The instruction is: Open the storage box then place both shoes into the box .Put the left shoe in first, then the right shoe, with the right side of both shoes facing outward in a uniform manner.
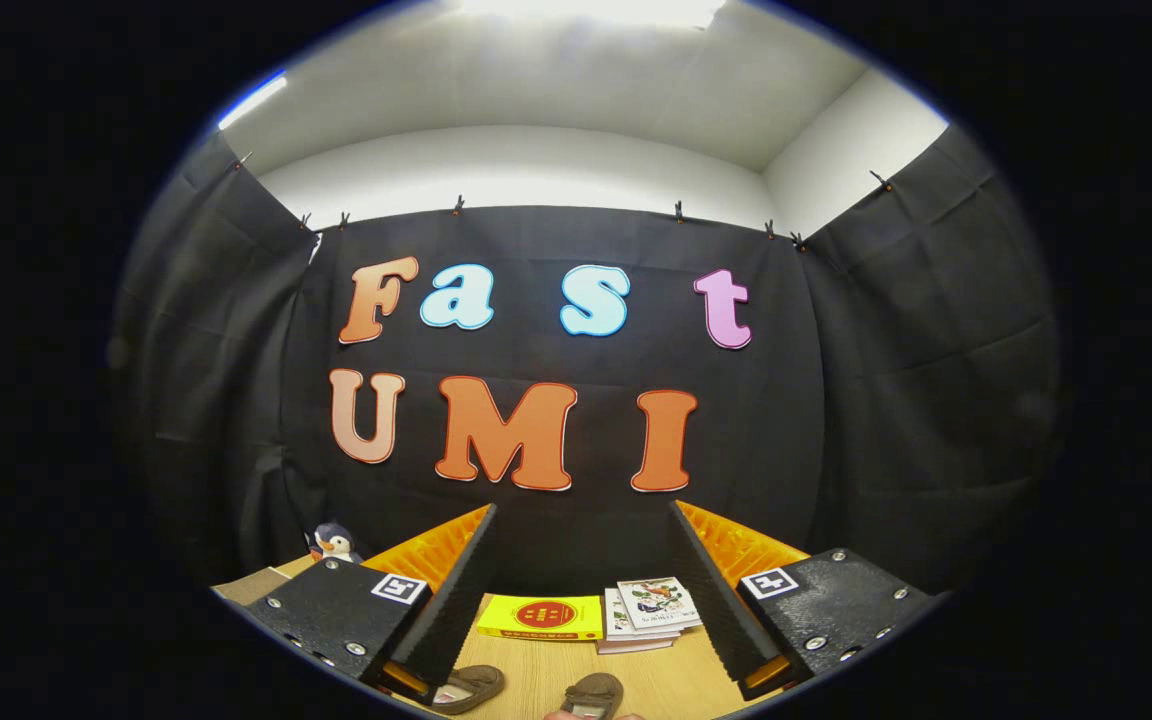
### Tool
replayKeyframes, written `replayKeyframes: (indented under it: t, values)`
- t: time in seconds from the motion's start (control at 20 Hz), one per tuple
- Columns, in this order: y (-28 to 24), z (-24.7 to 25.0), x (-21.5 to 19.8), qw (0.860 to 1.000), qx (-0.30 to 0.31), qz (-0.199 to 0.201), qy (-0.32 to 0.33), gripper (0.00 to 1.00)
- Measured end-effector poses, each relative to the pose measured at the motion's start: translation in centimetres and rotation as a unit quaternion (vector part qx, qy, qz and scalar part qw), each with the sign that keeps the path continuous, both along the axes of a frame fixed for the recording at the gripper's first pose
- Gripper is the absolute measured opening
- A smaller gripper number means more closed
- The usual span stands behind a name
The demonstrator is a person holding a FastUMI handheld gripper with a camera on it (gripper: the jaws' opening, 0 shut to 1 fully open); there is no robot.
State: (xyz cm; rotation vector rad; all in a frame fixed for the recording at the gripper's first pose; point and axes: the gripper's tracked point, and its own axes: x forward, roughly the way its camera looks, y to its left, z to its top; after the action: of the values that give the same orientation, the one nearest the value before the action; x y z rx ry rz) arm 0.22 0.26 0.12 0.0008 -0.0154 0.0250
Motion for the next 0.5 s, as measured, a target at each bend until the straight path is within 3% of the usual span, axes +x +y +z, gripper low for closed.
replayKeyframes:
  t: [0.25, 0.5]
  values:
    - [0.5, -0.4, -0.1, 1.000, 0.003, 0.005, 0.005, 0.98]
    - [4.0, -2.3, 0.0, 0.998, 0.019, 0.042, 0.034, 0.98]
